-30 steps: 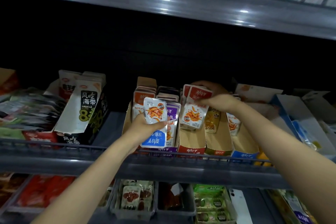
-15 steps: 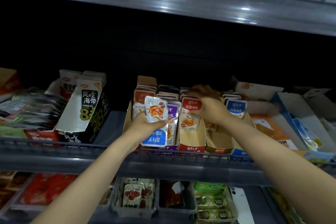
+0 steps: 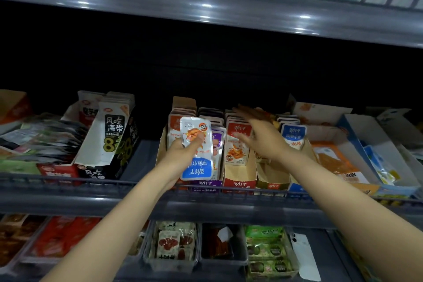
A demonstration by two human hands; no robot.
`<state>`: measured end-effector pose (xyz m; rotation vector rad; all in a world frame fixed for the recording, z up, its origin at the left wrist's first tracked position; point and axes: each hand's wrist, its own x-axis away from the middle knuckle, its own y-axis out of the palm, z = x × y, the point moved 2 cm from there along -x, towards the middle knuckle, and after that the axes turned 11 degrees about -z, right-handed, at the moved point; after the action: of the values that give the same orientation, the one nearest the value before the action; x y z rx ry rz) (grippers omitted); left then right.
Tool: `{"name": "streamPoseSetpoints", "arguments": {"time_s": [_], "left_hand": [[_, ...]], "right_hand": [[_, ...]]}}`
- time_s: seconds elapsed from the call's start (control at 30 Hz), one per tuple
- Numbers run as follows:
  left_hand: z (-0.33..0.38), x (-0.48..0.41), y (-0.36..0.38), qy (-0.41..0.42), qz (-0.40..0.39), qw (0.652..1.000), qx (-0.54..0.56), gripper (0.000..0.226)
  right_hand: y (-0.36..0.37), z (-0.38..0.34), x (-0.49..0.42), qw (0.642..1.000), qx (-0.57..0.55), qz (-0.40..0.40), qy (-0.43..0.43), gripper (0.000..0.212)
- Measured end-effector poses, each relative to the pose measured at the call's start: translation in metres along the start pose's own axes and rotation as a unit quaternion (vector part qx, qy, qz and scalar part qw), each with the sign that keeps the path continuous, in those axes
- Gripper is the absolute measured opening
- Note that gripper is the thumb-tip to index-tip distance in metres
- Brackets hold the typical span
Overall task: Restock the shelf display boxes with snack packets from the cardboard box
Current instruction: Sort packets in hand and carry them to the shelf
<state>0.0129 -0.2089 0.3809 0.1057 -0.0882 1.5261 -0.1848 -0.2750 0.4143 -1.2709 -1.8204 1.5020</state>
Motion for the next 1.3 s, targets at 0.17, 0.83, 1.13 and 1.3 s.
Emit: {"name": "streamPoseSetpoints", "arguments": {"time_s": [0.17,0.83,1.13,1.3], "left_hand": [[0.020,0.010,0.026,0.072,-0.011,0.984,0.160,0.030],[0.006,-0.012,0.153,0.105,-0.182,0.948,-0.241,0.060],[0.009,-0.031,0.175,0.086,-0.246,0.901,-0.346,0.067],[0.006,-0.035,0.179,0.074,-0.253,0.894,-0.362,0.082]], "right_hand": [[0.007,-0.045,0.043,0.932,-0.358,-0.015,0.058,0.042],[-0.112,0.114,0.098,0.962,-0.224,0.084,0.129,0.028],[-0.082,0.125,0.040,0.984,0.029,-0.099,0.145,0.030],[-0.065,0.129,0.035,0.996,0.044,-0.048,0.065,0.047]]}}
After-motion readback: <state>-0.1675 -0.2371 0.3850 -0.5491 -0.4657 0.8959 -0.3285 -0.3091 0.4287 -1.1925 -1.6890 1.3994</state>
